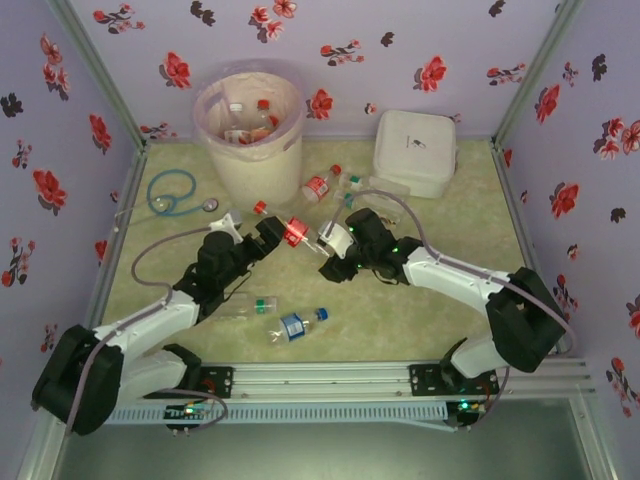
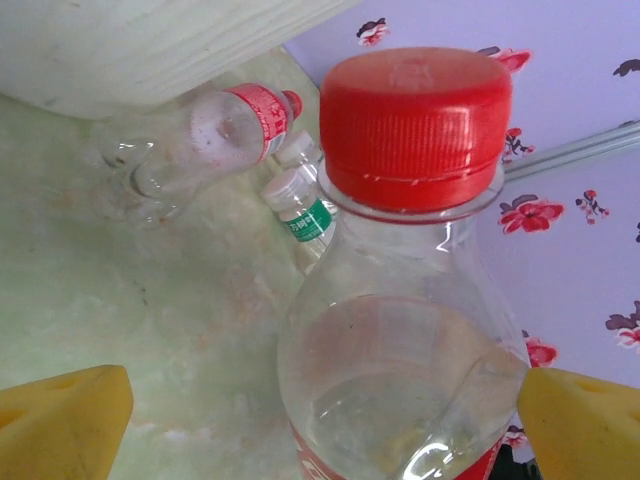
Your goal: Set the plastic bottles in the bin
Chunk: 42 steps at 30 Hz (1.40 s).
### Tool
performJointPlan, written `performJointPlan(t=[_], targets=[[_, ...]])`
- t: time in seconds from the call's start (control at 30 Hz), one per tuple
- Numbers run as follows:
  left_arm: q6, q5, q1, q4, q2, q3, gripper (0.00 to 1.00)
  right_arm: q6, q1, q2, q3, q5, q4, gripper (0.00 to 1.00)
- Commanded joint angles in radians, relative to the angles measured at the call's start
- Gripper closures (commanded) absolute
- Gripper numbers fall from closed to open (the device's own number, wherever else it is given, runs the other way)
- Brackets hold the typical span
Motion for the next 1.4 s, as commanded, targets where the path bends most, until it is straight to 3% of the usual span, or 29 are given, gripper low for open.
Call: performJointPlan(t=[0.0,0.13,0.27,0.57,0.73,0.83,1.03,1.37], targets=[[-0.003,-0.003,-0.016,0.108,0.029,0.046,0.02,0.017,0.031,0.007,0.004,-0.045,0.055,0.53],[0.014,-0.012,-0.019,0.064,0.041,0.073,0.08,0.019,0.041,0.015,-0.006,-0.060,0.076,0.53],[0.021,-0.034,-0.017,0.037,0.050,0.078,0.06,0.027,0.053,0.008,-0.019,-0.079,0.100,0.52],[0.020,-0.061,-0.017,-0.013,0.013,0.073,0.44,0.024,0.060,0.014,-0.025,-0.082,0.091,0.50],[0.055,-0.067,-0.016,-0.095,-0.012,0.109,0.58,0.008,0.059,0.000,-0.042,-0.081,0.083,0.25],[0.070,-0.073,-0.016,-0.132,-0.026,0.124,0.59,-0.003,0.059,-0.011,-0.047,-0.081,0.076,0.01],[0.116,-0.083,0.001,-0.232,-0.063,0.171,0.66,-0.007,0.055,-0.097,-0.102,-0.050,0.124,0.00],[0.395,-0.085,0.088,-0.638,-0.109,0.567,0.74,0.051,0.037,-0.420,-0.268,0.159,0.231,0.00]])
